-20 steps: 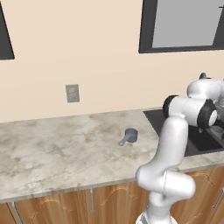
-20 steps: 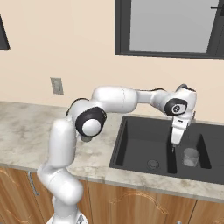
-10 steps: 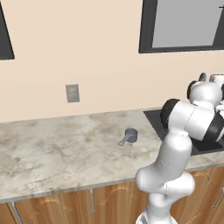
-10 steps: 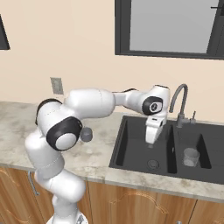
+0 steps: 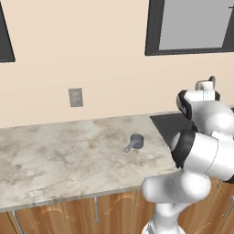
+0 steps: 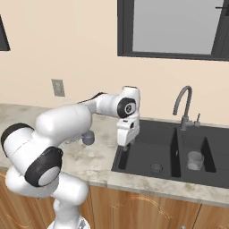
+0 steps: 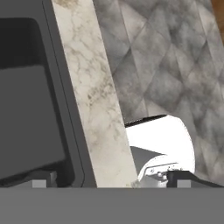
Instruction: Move any existing items from the left basin to the right basin for drying. Then move the measuring cup from the counter to the left basin of the sink for washing.
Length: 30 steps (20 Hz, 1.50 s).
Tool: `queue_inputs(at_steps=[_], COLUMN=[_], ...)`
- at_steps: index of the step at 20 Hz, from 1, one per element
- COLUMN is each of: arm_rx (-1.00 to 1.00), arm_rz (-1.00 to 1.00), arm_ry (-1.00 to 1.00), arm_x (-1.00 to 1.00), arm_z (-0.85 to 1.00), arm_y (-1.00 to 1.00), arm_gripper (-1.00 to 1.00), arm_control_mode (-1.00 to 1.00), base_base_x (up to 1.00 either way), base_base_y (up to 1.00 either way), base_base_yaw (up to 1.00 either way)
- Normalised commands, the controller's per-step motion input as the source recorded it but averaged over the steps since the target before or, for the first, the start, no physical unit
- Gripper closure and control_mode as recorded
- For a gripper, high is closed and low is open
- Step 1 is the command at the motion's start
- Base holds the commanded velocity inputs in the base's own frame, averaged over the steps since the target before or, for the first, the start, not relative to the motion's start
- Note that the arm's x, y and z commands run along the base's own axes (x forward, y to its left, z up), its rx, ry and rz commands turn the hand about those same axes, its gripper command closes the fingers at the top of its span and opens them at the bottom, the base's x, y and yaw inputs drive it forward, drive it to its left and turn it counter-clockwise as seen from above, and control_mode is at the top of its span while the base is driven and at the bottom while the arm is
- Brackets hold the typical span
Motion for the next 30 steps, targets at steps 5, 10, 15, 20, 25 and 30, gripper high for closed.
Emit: queue_inputs(at_steps=[5,10,15,20,25,30], arm_rx=[-0.01,0.00,0.00,0.00,0.00,0.00], arm_rz=[0.07,0.17,0.24,0.26,0.27,0.23], arm_ry=[0.03,0.00,0.00,0.00,0.00,0.00], arm_x=[0.00,0.00,0.00,0.00,0.00,0.04], arm_z=[0.15,0.08,0.10,0.11,0.11,0.02], arm_y=[0.86,0.71,0.43,0.45,0.52,0.59], arm_gripper=[-1.00,-1.00,-1.00,-1.00,-1.00,-1.00], arm_control_mode=[-1.00,-1.00,-1.00,-1.00,-1.00,-1.00], base_base_x=[0.00,0.00,0.00,0.00,0.00,0.00], base_base_y=[0.00,0.00,0.00,0.00,0.00,0.00], base_base_yaw=[0.00,0.00,0.00,0.00,0.00,0.00])
